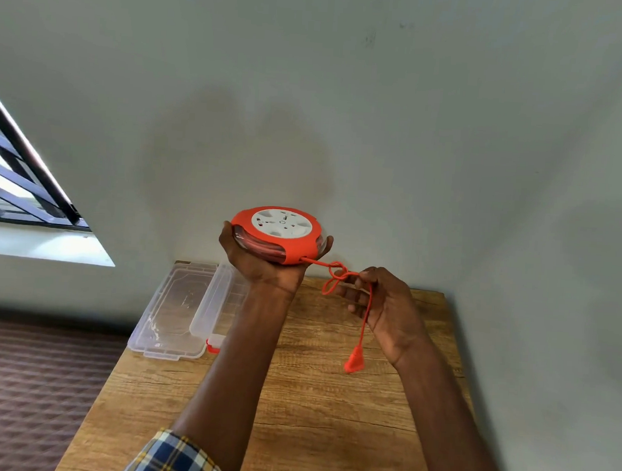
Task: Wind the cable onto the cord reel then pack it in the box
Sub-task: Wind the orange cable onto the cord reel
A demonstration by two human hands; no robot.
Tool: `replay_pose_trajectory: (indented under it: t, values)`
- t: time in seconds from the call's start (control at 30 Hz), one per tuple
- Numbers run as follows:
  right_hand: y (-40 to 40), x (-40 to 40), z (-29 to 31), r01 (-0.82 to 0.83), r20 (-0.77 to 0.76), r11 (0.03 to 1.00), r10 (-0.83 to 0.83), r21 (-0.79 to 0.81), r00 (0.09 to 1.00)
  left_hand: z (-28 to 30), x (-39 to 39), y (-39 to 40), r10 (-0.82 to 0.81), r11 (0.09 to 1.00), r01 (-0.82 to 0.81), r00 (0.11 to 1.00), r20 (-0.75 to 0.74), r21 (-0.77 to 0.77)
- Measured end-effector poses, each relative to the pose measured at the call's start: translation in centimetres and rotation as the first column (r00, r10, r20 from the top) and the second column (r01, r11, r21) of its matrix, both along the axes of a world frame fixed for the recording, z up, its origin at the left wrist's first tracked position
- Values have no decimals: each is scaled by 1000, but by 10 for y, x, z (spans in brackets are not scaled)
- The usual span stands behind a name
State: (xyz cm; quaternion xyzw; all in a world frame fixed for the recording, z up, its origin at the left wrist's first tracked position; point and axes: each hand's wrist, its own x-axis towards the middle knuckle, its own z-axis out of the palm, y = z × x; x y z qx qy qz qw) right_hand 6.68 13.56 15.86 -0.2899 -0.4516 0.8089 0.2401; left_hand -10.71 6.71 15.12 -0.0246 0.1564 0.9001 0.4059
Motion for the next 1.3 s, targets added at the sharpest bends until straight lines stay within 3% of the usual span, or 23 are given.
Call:
replay_pose_trajectory:
  t: [0.2, 0.43, 0.67, 0.93, 1.13, 1.3]
  values:
    - [-3, -8, 2, -107, 7, 993, 108, -47, 994, 7, 9, 6, -19, 1000, 19, 1000, 5, 11]
    - [1, -12, -6, -49, 31, 994, 53, -100, 998, 8, 14, 8, -18, 1000, 18, 1000, 19, -6]
    - [-1, -6, -13, -331, -94, 908, 317, -257, 944, 6, 16, 13, -62, 997, 60, 997, 49, 54]
    - [6, -2, -27, -267, -195, 907, 211, -326, 958, 2, 14, 11, -66, 995, 62, 997, 44, 84]
    - [6, -4, -23, -127, -169, 930, 71, -344, 983, -1, 12, 8, -60, 996, 57, 997, 39, 68]
    - [5, -2, -21, -133, -156, 935, 85, -327, 984, 1, 14, 7, -69, 996, 66, 996, 50, 55]
